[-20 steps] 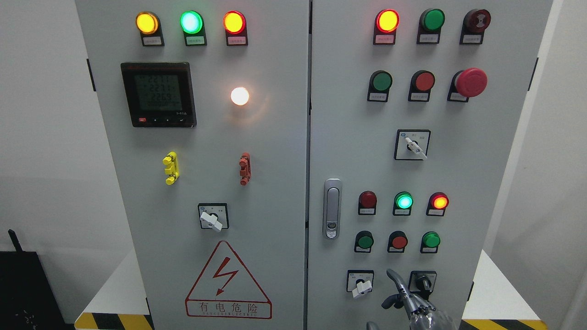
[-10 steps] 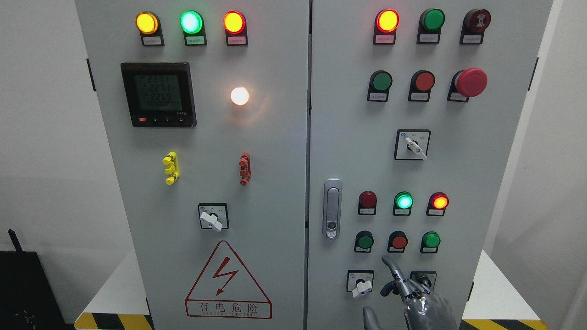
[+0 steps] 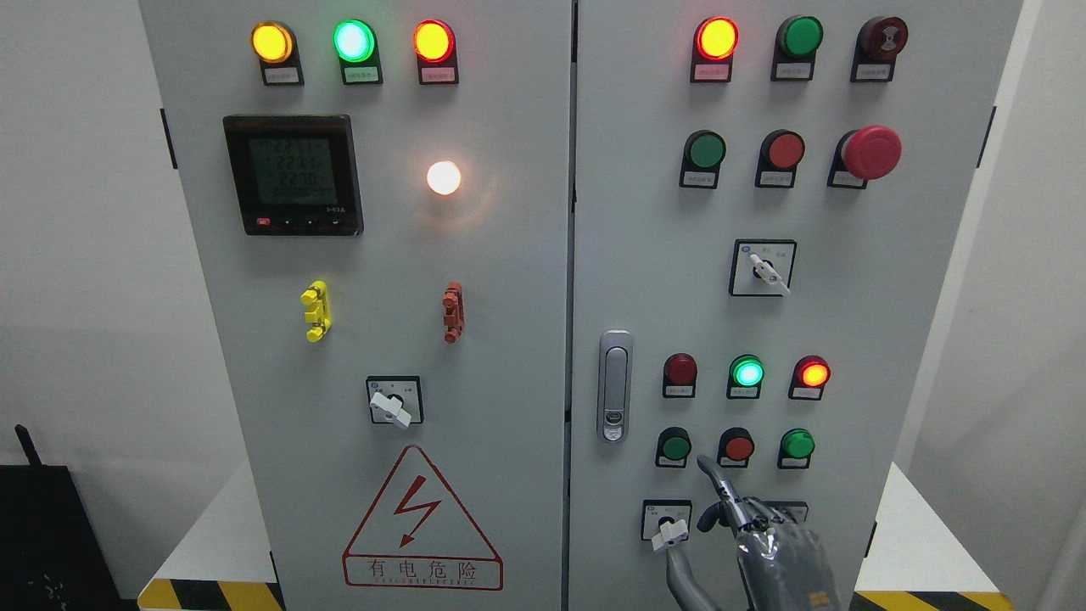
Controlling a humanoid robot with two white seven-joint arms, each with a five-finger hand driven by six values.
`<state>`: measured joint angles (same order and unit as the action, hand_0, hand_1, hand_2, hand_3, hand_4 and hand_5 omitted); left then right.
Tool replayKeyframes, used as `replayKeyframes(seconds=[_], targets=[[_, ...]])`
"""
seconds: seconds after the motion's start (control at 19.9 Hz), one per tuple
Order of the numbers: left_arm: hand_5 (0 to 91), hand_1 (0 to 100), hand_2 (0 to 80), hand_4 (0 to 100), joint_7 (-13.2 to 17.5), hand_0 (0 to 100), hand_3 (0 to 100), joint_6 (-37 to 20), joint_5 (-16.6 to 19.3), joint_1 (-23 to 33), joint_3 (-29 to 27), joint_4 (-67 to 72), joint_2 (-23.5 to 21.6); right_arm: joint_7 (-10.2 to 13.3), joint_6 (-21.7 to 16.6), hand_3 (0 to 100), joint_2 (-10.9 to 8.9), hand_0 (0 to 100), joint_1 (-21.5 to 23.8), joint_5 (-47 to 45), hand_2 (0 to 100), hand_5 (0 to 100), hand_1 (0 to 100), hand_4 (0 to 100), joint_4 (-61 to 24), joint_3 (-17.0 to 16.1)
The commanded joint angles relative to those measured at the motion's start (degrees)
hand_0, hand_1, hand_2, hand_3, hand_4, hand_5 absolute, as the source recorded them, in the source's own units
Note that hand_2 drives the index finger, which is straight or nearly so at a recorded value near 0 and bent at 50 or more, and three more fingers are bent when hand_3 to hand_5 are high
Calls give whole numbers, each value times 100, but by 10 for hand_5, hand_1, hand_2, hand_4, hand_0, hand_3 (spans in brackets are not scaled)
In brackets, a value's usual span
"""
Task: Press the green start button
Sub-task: 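Push the right hand's fingertip into the lower green button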
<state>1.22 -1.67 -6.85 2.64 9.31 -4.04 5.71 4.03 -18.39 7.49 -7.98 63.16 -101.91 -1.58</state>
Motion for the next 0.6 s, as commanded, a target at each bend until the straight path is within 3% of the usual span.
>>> replayKeyframes(seconds=[0.0, 0.55], targets=[[0, 556, 0, 0, 1, 120, 0, 0, 0, 0, 0, 0, 0, -17, 3, 590, 7, 553, -133, 20, 0, 527, 346, 605, 374, -18], [0, 556, 0, 0, 1, 120, 0, 0, 0, 0, 0, 0, 0, -25, 11, 592, 7, 561, -247, 47, 0, 530, 350, 607, 480, -44]])
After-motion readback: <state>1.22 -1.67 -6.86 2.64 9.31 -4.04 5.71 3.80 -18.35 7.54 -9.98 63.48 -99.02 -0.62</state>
